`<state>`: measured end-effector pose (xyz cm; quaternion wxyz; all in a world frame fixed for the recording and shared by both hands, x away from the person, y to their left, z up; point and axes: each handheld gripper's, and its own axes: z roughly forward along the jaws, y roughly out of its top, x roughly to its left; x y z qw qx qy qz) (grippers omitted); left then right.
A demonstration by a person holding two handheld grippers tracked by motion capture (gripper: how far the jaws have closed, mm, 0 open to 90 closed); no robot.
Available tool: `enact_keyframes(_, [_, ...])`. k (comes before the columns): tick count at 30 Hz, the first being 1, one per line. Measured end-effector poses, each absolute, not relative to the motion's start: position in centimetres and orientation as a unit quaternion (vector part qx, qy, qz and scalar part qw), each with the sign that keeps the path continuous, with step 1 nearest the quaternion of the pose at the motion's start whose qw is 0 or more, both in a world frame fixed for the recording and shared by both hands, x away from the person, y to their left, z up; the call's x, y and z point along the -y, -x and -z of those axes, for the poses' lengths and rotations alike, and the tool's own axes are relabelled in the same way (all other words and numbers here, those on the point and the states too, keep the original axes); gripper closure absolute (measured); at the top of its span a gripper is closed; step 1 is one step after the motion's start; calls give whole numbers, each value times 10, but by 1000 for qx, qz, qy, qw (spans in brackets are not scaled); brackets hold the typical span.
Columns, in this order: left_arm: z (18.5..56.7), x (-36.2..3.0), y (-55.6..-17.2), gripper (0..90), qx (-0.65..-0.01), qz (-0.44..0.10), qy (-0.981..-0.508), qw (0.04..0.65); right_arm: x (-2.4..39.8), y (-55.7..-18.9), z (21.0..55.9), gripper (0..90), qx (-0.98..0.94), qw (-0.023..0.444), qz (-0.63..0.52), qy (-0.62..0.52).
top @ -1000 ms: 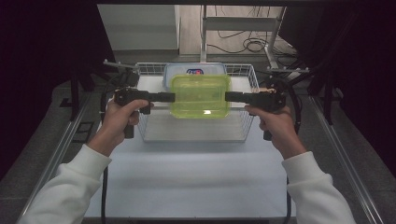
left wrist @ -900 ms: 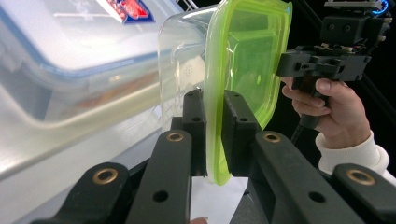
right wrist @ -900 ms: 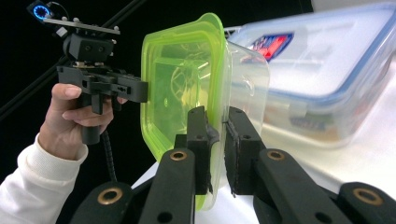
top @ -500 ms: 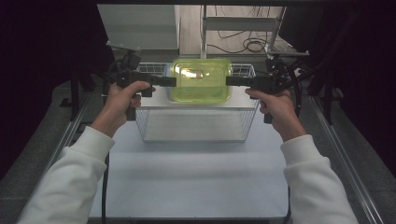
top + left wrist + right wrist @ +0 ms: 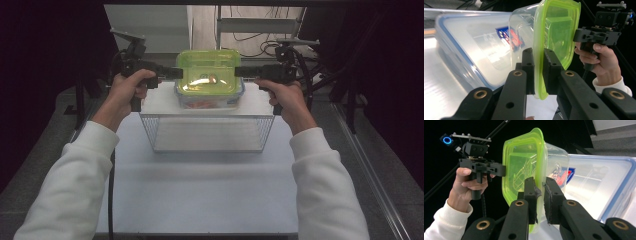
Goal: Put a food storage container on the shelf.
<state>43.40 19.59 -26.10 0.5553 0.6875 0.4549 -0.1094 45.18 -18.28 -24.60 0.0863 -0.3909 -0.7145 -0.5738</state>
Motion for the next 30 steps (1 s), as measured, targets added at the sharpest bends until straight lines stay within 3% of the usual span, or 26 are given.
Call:
enact_keyframes(11, [275,-203,-459,809,-473,147,-657,567,180,-484,261,803,689,109,581,419])
enact_keyframes(17, [286,-206,-474,798,-491,185,-616,588,179,-496,270,761,667,127,584,444])
enact_keyframes(30, [295,-202,-482,713,-502,195,-597,594,178,-506,280,649,653,141,578,468])
